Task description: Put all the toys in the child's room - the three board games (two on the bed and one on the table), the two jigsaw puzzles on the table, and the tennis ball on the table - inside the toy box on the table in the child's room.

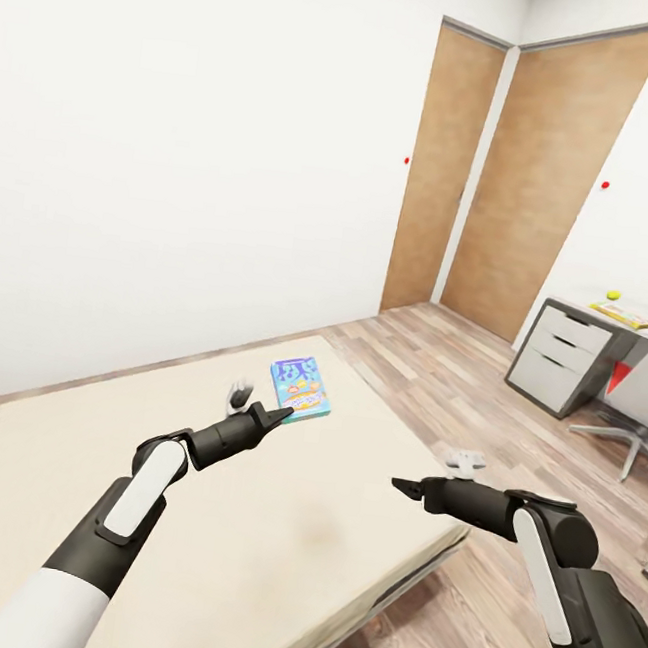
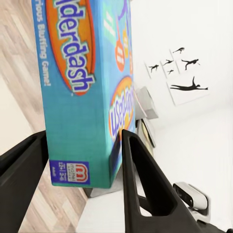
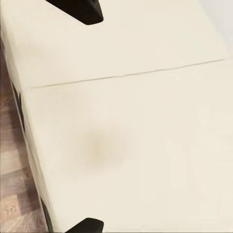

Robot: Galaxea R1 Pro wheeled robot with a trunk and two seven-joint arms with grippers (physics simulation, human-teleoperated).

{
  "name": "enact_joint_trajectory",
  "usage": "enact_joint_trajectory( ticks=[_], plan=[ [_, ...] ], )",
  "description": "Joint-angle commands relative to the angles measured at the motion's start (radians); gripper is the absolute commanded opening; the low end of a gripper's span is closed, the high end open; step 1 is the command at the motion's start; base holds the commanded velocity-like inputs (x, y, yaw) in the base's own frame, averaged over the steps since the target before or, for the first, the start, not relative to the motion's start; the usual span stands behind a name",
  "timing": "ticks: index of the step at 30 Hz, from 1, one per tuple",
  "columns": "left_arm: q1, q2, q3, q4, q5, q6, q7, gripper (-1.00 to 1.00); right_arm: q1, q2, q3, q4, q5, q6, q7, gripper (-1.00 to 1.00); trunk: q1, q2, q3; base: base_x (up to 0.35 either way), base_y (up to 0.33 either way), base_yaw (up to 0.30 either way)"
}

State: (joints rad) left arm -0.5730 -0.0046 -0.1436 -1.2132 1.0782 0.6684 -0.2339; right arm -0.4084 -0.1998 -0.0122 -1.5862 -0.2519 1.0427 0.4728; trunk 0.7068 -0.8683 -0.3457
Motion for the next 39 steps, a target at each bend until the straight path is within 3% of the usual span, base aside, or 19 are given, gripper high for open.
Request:
enact_joint_trajectory(
  ticks=[1,17,27,34,39],
  plan=[
    [-0.001,0.000,0.001,0.000,0.005,0.005,-0.001,-1.00,-0.001,0.000,-0.001,0.000,0.004,0.004,0.007,1.00,-0.004,0.006,0.002,0.000,0.000,-0.281],
    [-0.001,0.003,0.002,0.000,0.006,0.005,-0.002,-1.00,-0.003,-0.002,-0.051,0.000,0.005,0.004,0.005,1.00,-0.065,0.118,0.053,0.000,0.000,-0.281],
    [-0.001,0.005,0.004,0.000,0.008,0.008,-0.002,-1.00,-0.003,-0.003,-0.057,0.000,0.002,0.004,0.007,1.00,-0.103,0.188,0.084,0.000,0.000,-0.281],
    [-0.001,0.005,0.012,0.000,0.008,0.050,-0.002,-1.00,-0.003,-0.004,-0.058,0.000,0.003,0.004,0.008,1.00,-0.130,0.237,0.106,0.000,0.000,-0.281],
    [-0.001,0.005,0.014,0.000,0.008,0.062,-0.003,-1.00,-0.005,0.002,-0.051,0.043,0.006,0.004,0.007,1.00,-0.149,0.272,0.122,0.000,0.000,-0.281]
  ],
)
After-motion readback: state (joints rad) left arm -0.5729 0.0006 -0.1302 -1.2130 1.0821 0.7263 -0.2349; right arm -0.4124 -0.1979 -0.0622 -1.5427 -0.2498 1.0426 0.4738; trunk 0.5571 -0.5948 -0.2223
